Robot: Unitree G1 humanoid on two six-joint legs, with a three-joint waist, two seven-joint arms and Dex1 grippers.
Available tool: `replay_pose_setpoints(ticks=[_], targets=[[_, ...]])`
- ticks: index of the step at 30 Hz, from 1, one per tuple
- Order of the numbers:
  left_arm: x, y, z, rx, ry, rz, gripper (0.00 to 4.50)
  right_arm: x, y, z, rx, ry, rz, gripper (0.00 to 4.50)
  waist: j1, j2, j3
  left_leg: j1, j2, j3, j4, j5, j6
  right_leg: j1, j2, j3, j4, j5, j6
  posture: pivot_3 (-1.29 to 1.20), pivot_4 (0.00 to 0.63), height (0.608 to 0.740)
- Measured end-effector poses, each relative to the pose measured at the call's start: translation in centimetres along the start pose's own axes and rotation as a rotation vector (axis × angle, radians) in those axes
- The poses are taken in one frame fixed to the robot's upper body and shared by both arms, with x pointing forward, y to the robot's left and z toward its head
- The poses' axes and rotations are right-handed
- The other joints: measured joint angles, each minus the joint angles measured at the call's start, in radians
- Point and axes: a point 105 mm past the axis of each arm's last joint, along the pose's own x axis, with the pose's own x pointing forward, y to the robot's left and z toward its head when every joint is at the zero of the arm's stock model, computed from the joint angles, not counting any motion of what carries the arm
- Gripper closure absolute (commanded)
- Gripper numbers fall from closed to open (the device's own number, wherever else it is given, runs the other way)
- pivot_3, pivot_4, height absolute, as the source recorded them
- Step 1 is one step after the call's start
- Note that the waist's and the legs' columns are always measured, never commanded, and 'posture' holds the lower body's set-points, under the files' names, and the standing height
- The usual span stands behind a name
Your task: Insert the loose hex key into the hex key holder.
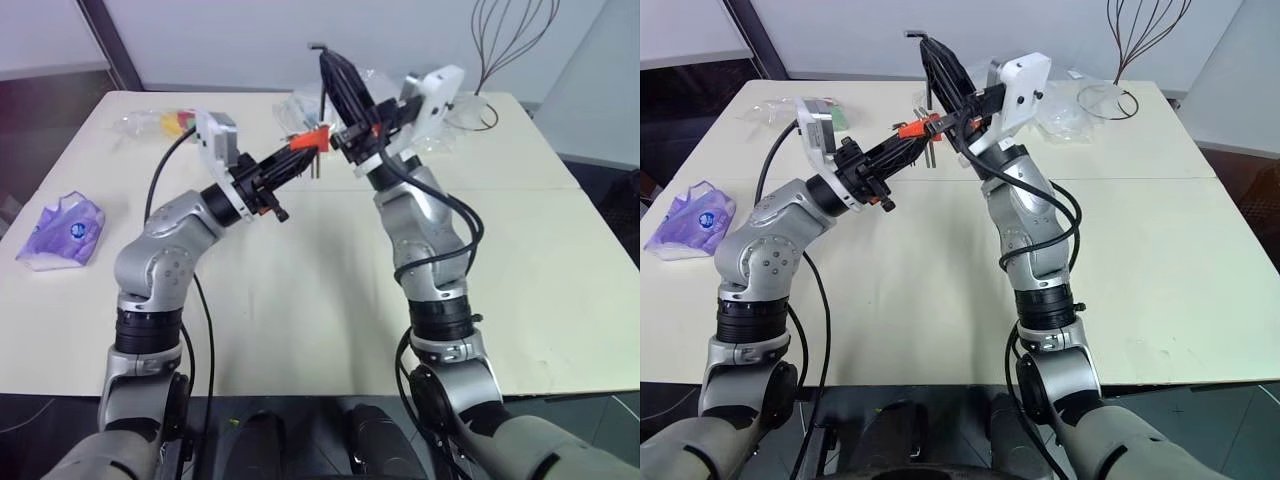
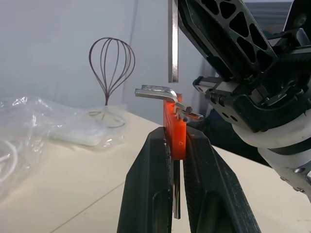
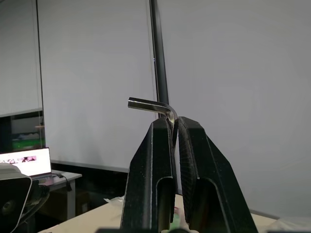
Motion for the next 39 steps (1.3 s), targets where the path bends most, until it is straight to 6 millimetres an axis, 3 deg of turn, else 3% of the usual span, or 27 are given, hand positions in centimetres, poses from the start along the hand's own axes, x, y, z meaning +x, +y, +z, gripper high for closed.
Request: replay_pose_setpoints(ticks=[39], targets=[[0.00,0.05,0.05,-0.003,-0.001,0.004,4.50,-0.33,-0.21,-0.32,-0.002,0.013,-0.007,4.44,0.000,0.000,0.000,0.000,0.000,0.000,0.000,0.000,0.000,0.000,0.000,0.000,-0.001,0.000,0.000,0.00,0.150,0.740]])
